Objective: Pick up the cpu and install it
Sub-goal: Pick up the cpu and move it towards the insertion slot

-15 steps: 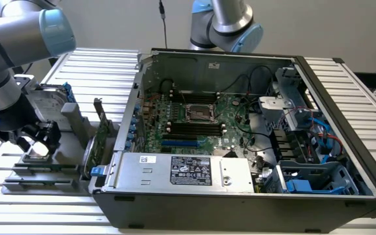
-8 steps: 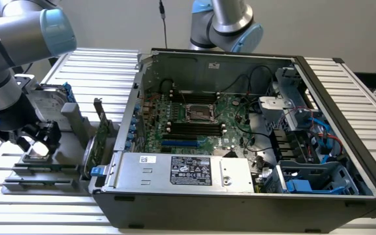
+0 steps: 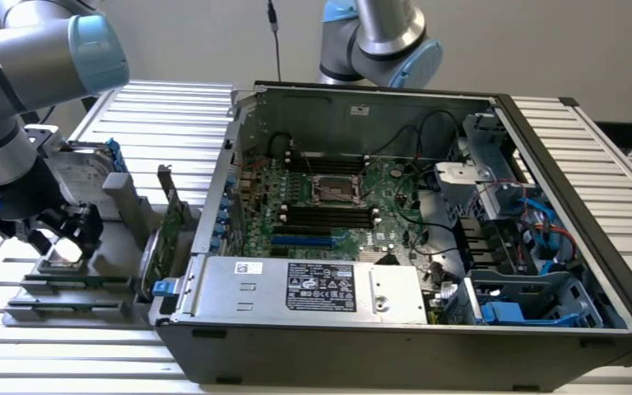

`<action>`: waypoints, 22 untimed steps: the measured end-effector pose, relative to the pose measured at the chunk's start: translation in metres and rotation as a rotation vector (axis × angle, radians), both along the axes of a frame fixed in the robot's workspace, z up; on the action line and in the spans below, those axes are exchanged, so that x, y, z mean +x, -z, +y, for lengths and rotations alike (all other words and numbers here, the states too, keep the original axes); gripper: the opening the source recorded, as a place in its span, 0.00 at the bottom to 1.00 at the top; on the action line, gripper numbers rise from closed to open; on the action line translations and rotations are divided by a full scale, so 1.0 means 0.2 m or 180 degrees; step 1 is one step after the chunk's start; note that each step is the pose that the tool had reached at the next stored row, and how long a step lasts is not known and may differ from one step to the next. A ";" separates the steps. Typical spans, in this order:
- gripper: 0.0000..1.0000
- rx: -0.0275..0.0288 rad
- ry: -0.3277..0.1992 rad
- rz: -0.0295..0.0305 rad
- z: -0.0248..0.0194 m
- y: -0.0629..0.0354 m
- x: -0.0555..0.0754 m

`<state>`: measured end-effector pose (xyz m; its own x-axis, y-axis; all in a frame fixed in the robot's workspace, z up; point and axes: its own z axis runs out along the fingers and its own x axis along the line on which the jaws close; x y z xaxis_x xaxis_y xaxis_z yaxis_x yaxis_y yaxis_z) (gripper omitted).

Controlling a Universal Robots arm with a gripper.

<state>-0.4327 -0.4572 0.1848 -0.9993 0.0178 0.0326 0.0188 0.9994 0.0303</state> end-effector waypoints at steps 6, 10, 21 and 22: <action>0.67 0.0000 -0.0006 0.0001 0.000 0.000 0.00; 0.61 0.0000 -0.0009 0.0001 0.000 0.000 0.00; 0.55 -0.0001 -0.0014 0.0003 0.000 -0.008 0.00; 0.55 0.0000 -0.0014 0.0002 0.000 -0.010 0.00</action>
<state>-0.4324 -0.4572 0.1868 -0.9994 0.0133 0.0332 0.0143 0.9994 0.0302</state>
